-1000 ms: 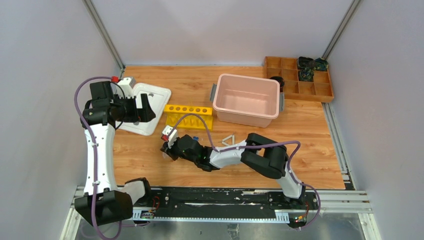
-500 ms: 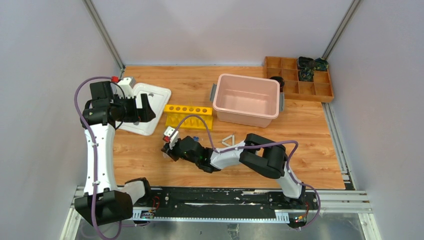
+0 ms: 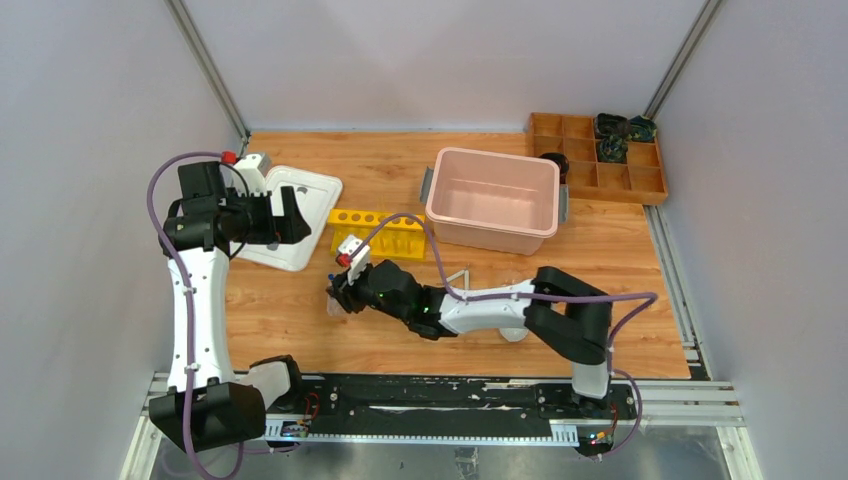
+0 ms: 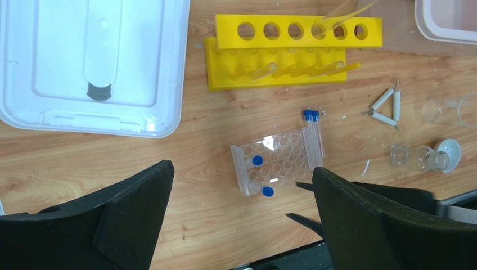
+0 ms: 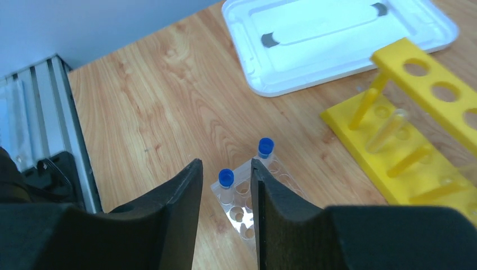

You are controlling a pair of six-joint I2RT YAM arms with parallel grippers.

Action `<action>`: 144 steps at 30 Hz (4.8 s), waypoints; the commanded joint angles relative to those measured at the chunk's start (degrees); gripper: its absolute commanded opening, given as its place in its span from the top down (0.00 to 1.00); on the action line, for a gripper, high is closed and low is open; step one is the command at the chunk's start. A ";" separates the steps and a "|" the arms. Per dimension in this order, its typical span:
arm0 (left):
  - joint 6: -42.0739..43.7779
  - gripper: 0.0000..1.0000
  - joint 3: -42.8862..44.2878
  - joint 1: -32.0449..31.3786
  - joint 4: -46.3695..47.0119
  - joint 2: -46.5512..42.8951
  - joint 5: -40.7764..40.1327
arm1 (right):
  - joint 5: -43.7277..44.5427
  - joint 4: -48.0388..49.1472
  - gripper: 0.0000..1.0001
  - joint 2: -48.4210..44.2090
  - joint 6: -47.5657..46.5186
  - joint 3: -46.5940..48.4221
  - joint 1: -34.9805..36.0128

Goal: Organize the chemistry lab equipment

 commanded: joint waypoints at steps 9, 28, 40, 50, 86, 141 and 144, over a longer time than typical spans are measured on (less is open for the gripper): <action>-0.38 0.00 2.17 0.34 -0.63 -1.42 1.60 | 15.42 -40.19 0.66 -14.52 25.33 0.26 -4.82; -1.13 0.00 1.99 0.38 -0.64 -1.73 2.66 | 7.57 -52.05 0.69 -0.33 29.41 10.25 -11.74; -0.23 0.00 1.25 0.39 -0.64 -2.50 3.00 | 8.29 -52.66 0.70 3.28 29.92 12.13 -12.81; -0.21 0.00 0.63 0.39 -0.64 -2.81 3.59 | 8.85 -54.92 0.73 5.54 29.22 13.39 -13.79; 2.43 0.26 -6.75 -2.55 -0.73 -6.79 26.20 | 6.63 -26.69 1.00 -9.47 30.25 23.80 -6.73; 5.08 0.51 -6.09 -3.43 -0.73 -6.89 22.87 | -5.05 -51.22 1.00 -4.57 19.57 38.54 -10.07; 4.39 0.13 -4.74 -3.41 -0.73 -6.87 18.28 | -3.09 -44.95 1.00 -9.63 16.58 29.77 -10.33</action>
